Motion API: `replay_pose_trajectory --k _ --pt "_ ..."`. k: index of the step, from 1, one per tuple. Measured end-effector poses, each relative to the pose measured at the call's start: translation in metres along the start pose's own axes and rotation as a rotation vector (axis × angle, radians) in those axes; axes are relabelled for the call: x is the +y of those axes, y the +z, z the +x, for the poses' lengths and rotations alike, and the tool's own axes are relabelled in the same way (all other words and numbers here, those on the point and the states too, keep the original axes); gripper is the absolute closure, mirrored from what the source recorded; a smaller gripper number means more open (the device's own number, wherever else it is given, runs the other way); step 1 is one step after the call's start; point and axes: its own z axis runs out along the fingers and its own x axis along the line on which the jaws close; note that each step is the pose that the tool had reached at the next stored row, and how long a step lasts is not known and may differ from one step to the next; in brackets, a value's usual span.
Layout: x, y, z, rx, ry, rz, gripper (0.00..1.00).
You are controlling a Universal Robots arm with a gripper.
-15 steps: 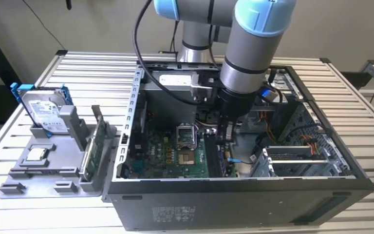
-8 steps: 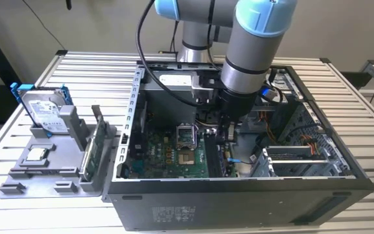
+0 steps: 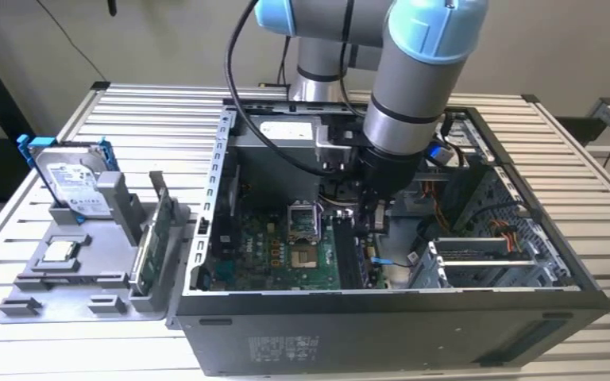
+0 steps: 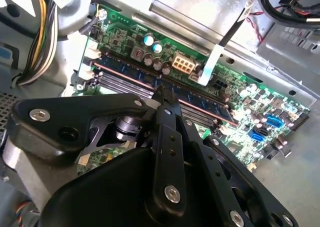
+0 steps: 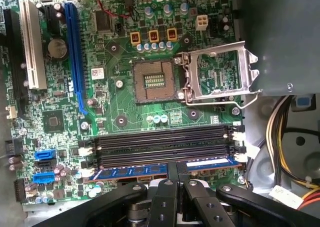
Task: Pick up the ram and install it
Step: 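Press down the ram until it locks into place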
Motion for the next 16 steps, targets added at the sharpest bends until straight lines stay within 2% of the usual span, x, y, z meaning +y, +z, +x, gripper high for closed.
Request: replay_pose_trajectory --k 12,16 --pt "-0.0007 0.0022 0.0042 0.0014 0.0 -0.009 0.89" --pt "-0.0011 0.0067 0.0041 0.0018 0.0 -0.0094 0.89"
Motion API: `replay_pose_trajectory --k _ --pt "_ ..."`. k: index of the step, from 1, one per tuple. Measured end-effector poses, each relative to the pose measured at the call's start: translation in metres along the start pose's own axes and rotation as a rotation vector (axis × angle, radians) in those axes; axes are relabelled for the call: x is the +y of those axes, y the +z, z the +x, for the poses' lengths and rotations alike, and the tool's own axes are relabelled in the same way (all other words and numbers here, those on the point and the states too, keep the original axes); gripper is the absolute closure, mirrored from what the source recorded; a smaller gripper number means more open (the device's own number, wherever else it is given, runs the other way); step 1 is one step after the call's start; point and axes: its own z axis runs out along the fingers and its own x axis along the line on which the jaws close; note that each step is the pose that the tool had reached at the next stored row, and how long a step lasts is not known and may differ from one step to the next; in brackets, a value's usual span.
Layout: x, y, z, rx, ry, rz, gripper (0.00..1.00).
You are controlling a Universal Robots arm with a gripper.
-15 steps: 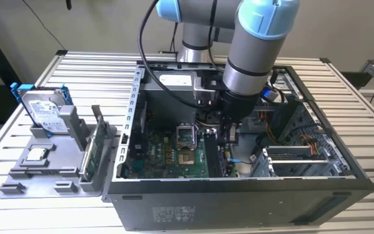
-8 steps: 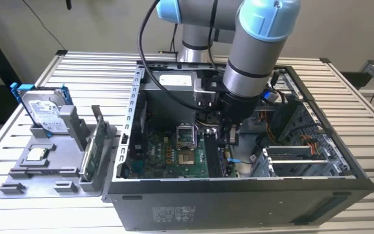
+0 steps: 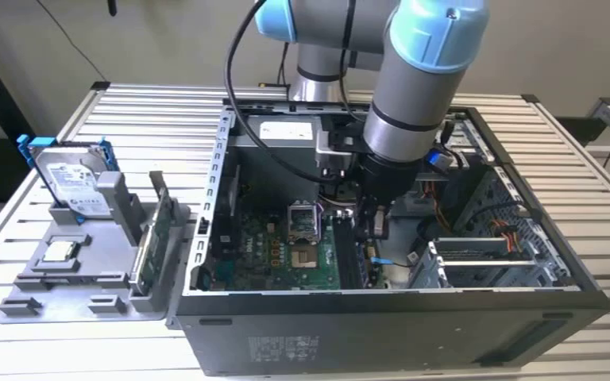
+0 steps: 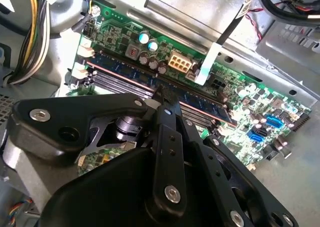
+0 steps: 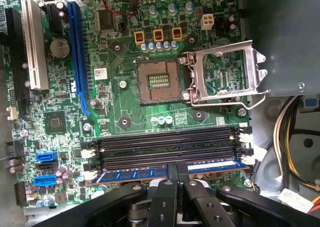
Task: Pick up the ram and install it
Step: 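Press down the ram until it locks into place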
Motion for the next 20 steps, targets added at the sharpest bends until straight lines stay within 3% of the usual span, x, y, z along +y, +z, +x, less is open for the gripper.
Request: replay_pose_trajectory --k 10,12,17,20 --pt "-0.0005 0.0065 -0.0001 0.001 0.0 -0.003 0.89" --pt "-0.0005 0.0038 -0.0005 -0.0021 -0.001 -0.0027 0.89" --pt "0.0003 -0.012 0.0002 0.0006 0.0 -0.003 0.89" --pt "0.0005 -0.0175 0.0002 0.0005 0.0 -0.0029 0.89"
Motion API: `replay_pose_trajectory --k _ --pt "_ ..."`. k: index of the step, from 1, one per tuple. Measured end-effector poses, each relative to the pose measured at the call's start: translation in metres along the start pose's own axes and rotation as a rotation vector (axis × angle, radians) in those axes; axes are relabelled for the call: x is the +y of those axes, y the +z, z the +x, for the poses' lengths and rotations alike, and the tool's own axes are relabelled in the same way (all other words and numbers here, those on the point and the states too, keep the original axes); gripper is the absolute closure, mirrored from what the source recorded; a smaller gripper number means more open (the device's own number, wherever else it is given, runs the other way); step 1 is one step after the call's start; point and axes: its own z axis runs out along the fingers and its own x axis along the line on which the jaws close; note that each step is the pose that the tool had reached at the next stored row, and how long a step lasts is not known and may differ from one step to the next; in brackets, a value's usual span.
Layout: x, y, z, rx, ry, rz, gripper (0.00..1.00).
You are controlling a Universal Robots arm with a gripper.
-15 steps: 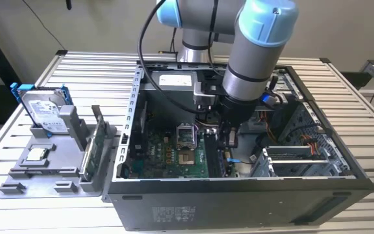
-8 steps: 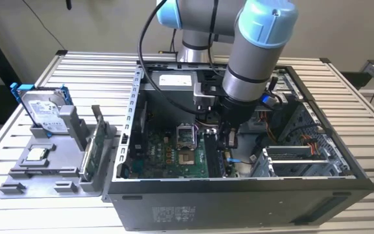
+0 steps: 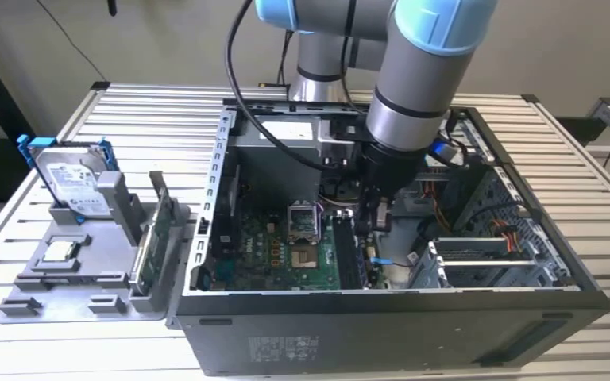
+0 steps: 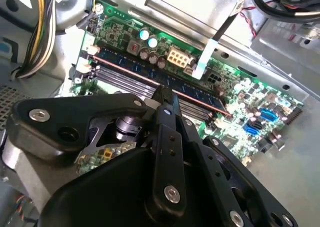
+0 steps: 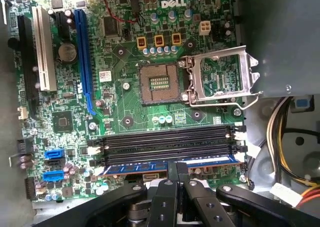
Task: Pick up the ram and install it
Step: 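Press down the ram until it locks into place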
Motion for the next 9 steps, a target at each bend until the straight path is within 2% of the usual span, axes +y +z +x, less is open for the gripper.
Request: replay_pose_trajectory --k 6,9 --pt "0.0007 -0.0153 0.0002 0.0001 0.0 0.0 0.89" --pt "0.0012 -0.0252 0.0004 0.0004 0.0 0.0 0.89"
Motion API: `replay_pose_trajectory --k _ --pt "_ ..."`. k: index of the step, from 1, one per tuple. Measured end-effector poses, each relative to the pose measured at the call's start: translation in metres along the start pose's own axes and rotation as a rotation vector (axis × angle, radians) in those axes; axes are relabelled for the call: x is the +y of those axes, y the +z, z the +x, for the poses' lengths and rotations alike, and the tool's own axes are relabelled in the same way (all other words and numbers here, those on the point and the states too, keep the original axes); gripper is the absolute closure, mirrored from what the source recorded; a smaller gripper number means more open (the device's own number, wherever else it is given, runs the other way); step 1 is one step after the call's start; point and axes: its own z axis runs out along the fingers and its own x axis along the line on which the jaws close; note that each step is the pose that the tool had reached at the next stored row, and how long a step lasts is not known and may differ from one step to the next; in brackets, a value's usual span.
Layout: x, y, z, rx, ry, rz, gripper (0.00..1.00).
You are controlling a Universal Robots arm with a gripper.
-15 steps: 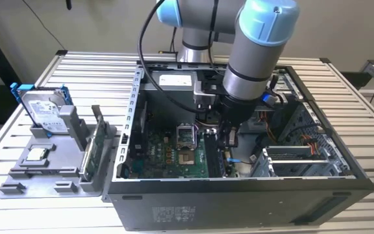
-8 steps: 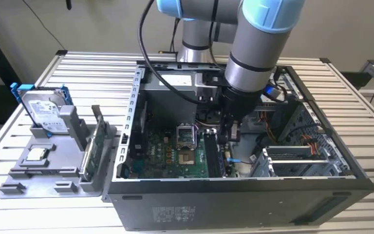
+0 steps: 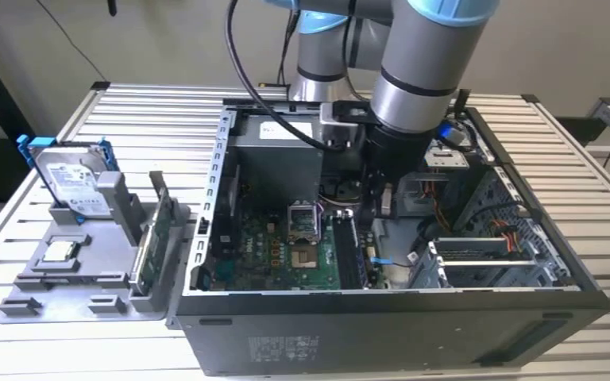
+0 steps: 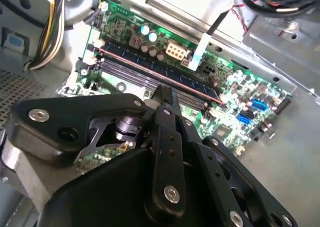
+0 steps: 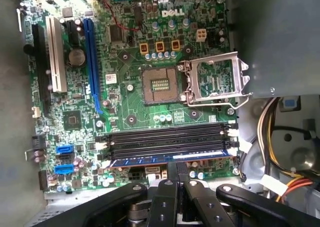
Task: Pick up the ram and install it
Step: 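Press down the ram until it locks into place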
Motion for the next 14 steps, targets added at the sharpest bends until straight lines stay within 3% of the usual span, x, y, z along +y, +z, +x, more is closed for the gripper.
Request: replay_pose_trajectory --k 5,14 --pt "0.0006 -0.0114 0.0002 0.0007 0.0 0.0001 0.89" --pt "0.0006 -0.0131 0.0002 0.0006 0.0 0.0001 0.89"
